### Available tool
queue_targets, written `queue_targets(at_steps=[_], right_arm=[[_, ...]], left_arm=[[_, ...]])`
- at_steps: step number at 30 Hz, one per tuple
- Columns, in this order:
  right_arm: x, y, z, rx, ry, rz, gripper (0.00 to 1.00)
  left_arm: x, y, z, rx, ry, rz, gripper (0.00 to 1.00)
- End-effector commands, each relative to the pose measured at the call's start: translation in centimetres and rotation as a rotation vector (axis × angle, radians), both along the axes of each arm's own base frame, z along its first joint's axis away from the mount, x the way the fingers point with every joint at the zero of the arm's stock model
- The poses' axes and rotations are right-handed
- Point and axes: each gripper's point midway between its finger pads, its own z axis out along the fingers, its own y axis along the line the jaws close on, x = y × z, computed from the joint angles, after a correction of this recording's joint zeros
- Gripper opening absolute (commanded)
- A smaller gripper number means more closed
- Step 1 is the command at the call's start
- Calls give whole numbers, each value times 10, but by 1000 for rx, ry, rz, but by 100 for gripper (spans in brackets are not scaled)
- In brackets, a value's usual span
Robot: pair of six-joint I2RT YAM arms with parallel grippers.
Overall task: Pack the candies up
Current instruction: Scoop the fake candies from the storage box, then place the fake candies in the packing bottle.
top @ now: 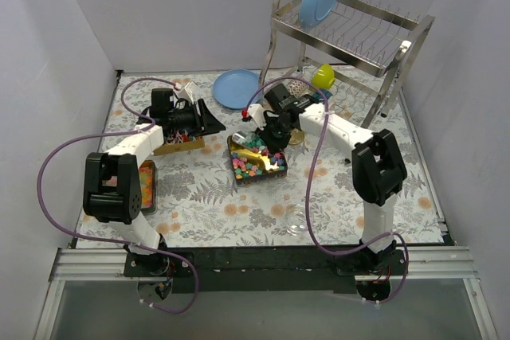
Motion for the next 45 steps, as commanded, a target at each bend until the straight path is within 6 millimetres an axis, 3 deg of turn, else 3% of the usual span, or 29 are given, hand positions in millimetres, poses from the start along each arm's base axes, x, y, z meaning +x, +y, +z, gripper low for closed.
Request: queue_targets(at_steps=[1,3,6,8,15,20,27,35,45], right_arm=[[-11,-2,36,122,-32,13,1],[-17,-6,32,155,-51,21,1],[-25,-10,65,241,-158,73,1],[-37,-21,63,248,-161,115,1],[-77,-79,86,178,-233,299,1],[-110,-124,81,44,-245,448,1],[-146,-163,69,-73,-251,572,1],[-149,-199,66,-272,-279,692,1],[-153,-208,74,-454,-329,877,1]], left_arm=[[-9,7,30,-5,-85,-10,43],[-13,10,29,0,-86,2,43],[-19,15,30,3,-93,18,43],[-22,16,31,5,-99,24,43],[-32,23,21,30,-101,53,47],[-37,27,13,47,-88,67,54],[-36,31,14,63,-117,75,55],[-39,38,10,75,-126,95,56],[-36,49,9,76,-129,141,57]])
